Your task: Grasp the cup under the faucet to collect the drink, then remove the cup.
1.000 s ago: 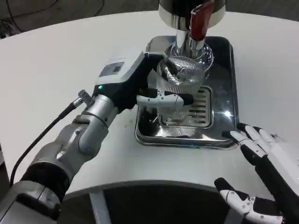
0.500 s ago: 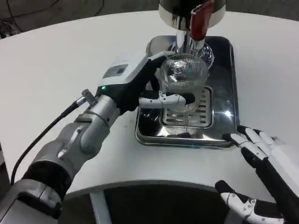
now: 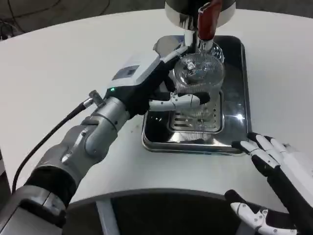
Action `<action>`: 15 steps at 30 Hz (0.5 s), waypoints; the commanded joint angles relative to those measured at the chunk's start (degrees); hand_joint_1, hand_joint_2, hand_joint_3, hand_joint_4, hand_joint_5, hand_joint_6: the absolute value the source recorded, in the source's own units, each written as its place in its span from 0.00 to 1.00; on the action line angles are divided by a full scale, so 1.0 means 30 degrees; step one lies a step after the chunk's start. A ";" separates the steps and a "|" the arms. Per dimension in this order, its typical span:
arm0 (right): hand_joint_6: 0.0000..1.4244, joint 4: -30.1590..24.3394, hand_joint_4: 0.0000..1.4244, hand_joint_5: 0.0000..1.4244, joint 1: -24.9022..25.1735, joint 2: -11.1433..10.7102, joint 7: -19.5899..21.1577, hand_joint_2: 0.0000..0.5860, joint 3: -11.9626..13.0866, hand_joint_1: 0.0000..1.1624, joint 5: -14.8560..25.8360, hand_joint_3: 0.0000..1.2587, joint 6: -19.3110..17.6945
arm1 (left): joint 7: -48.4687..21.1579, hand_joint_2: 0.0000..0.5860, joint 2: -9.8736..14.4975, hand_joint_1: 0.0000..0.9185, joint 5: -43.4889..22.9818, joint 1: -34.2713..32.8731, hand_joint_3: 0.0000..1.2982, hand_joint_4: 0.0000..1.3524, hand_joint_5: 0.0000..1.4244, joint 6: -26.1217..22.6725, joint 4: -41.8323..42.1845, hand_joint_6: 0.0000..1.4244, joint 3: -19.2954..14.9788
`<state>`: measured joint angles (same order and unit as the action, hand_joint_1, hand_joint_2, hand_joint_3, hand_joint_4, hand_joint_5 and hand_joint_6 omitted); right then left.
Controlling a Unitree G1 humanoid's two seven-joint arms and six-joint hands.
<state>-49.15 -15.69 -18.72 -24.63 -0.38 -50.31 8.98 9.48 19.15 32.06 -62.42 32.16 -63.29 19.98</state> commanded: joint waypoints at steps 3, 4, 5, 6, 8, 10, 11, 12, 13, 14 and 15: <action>0.00 0.0047 0.00 0.00 -0.0064 -0.0005 -0.0051 0.68 -0.0161 0.34 0.0036 0.10 -0.0216 | 0.0495 0.20 0.0721 0.16 -0.0224 0.0564 0.11 0.11 0.33 0.0923 0.0832 0.54 -0.0441; 0.00 0.0069 0.00 0.00 -0.0036 -0.0006 -0.0052 0.68 -0.0183 0.34 0.0027 0.10 -0.0216 | 0.0480 0.20 0.0776 0.16 -0.0239 0.0614 0.11 0.11 0.33 0.0977 0.0884 0.54 -0.0494; 0.00 0.0100 0.00 0.00 0.0011 -0.0003 -0.0054 0.68 -0.0211 0.34 0.0014 0.10 -0.0208 | 0.0431 0.19 0.0847 0.16 -0.0291 0.0682 0.11 0.11 0.33 0.1058 0.0955 0.54 -0.0565; 0.00 0.0165 0.00 0.00 0.0119 0.0012 -0.0057 0.68 -0.0259 0.34 -0.0011 0.10 -0.0182 | 0.0375 0.20 0.0968 0.15 -0.0399 0.0839 0.12 0.11 0.33 0.1234 0.1131 0.52 -0.0677; 0.00 0.0259 0.00 0.00 0.0280 0.0037 -0.0072 0.68 -0.0333 0.34 -0.0041 0.10 -0.0133 | 0.0258 0.19 0.1190 0.14 -0.0553 0.1165 0.12 0.11 0.33 0.1521 0.1536 0.52 -0.0855; 0.00 0.0330 0.00 0.00 0.0399 0.0056 -0.0079 0.68 -0.0404 0.34 -0.0077 0.10 -0.0113 | 0.0138 0.19 0.1370 0.13 -0.0693 0.1507 0.13 0.11 0.33 0.1694 0.1969 0.52 -0.1025; 0.00 0.0351 0.00 0.00 0.0434 0.0061 -0.0080 0.68 -0.0427 0.34 -0.0089 0.10 -0.0106 | 0.0081 0.19 0.1477 0.13 -0.0773 0.1712 0.13 0.11 0.33 0.1782 0.2218 0.51 -0.1128; 0.00 0.0374 0.00 0.00 0.0470 0.0067 -0.0078 0.68 -0.0445 0.34 -0.0100 0.10 -0.0095 | 0.0022 0.19 0.1552 0.13 -0.0835 0.1869 0.13 0.11 0.33 0.1823 0.2425 0.51 -0.1208; 0.00 0.0403 0.00 0.00 0.0504 0.0077 -0.0070 0.68 -0.0457 0.34 -0.0107 0.10 -0.0085 | -0.0063 0.19 0.1647 0.13 -0.0948 0.2069 0.13 0.11 0.33 0.1864 0.2679 0.51 -0.1312; 0.00 0.0422 0.00 0.00 0.0525 0.0083 -0.0064 0.68 -0.0463 0.34 -0.0111 0.10 -0.0080 | -0.0133 0.19 0.1758 0.13 -0.1082 0.2282 0.13 0.11 0.33 0.1930 0.2928 0.51 -0.1431; 0.00 0.0451 0.00 0.00 0.0555 0.0087 -0.0063 0.68 -0.0472 0.34 -0.0110 0.10 -0.0070 | -0.0207 0.19 0.1835 0.13 -0.1186 0.2450 0.14 0.12 0.33 0.1935 0.3156 0.51 -0.1517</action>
<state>-47.93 -13.66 -18.64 -24.63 -1.37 -50.53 8.99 9.77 23.40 29.47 -57.44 37.12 -55.18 16.24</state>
